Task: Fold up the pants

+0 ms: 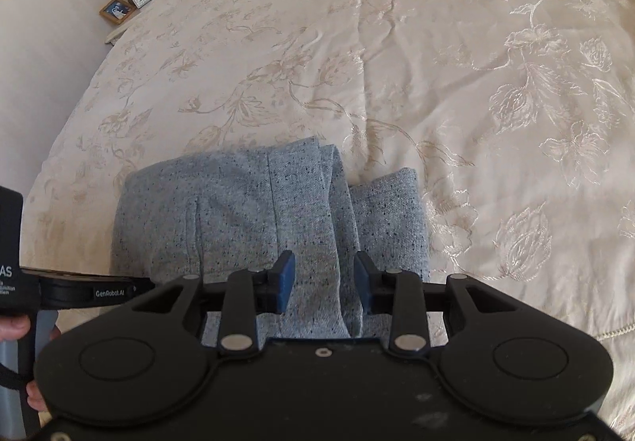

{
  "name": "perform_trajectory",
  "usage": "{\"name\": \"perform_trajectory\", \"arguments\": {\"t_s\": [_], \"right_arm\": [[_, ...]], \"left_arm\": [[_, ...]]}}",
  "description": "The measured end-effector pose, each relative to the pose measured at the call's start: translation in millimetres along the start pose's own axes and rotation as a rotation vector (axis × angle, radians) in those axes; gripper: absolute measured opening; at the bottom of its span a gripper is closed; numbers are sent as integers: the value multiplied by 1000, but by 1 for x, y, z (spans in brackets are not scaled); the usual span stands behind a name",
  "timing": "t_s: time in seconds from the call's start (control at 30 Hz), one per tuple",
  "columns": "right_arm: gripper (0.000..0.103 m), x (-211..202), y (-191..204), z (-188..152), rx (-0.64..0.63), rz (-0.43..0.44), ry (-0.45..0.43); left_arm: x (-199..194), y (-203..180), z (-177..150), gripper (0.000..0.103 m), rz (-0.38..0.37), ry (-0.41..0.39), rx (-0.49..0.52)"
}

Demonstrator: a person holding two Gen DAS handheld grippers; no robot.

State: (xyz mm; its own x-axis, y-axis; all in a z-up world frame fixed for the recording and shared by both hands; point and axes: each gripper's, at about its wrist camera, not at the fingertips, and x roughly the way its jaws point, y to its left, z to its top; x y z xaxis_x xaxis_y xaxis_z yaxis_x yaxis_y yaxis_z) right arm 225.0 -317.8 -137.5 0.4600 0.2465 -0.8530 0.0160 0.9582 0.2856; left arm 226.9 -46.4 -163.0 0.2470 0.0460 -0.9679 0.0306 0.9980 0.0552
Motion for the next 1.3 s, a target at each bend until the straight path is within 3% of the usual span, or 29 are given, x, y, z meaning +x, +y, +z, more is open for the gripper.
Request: {"name": "perform_trajectory", "arguments": {"t_s": [0.37,0.6,0.73,0.83,0.93,1.13,1.17,1.23,1.3], "right_arm": [[37,37,-18,13,48,27,78],[40,52,-27,10,111,139,120],[42,51,-15,12,84,193,121],[42,47,-8,11,24,158,87],[43,52,-18,10,64,106,75],[43,68,-18,14,114,227,126],[39,67,-15,14,101,211,121],[13,62,-8,13,56,165,102],[12,52,0,14,22,137,79]], "left_arm": [[15,12,1,28,-76,30,-8],[20,17,8,27,-81,24,4],[17,11,5,27,-76,15,18],[18,8,3,27,-74,13,24],[17,9,4,27,-76,14,21],[8,16,4,27,-93,-7,5],[3,20,3,27,-106,-24,-8],[-13,32,0,27,-127,-77,-50],[-28,45,-2,27,-119,-122,-86]]}}
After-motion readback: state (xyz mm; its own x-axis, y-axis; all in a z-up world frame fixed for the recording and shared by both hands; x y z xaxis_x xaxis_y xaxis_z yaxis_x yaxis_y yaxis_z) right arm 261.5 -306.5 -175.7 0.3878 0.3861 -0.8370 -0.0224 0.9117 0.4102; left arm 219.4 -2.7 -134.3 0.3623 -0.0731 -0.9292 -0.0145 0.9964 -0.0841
